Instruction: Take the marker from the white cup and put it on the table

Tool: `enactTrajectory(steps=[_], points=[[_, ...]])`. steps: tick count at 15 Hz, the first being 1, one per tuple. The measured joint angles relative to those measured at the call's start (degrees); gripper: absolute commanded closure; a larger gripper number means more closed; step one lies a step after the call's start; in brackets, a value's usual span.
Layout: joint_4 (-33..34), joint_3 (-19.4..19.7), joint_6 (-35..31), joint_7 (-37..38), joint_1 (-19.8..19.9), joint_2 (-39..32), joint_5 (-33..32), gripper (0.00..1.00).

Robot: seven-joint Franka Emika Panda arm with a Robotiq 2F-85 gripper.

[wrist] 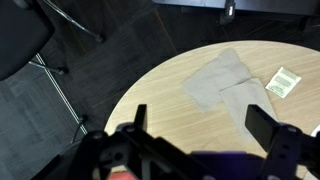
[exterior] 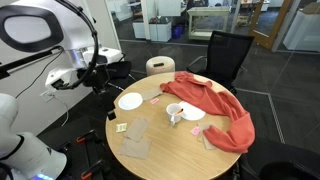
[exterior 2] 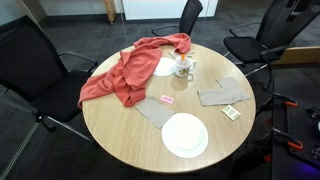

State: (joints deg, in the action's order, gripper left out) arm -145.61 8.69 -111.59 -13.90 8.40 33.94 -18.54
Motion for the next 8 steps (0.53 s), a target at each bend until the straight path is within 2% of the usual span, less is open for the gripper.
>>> enactTrajectory(steps=[4, 8], points=[[2.08, -0.55, -3.51, 4.77, -1.35, -3.98, 3.25, 0.0], [5.81, -4.42, -10.23, 17.36, -1.54, -12.12, 4.62, 0.0]])
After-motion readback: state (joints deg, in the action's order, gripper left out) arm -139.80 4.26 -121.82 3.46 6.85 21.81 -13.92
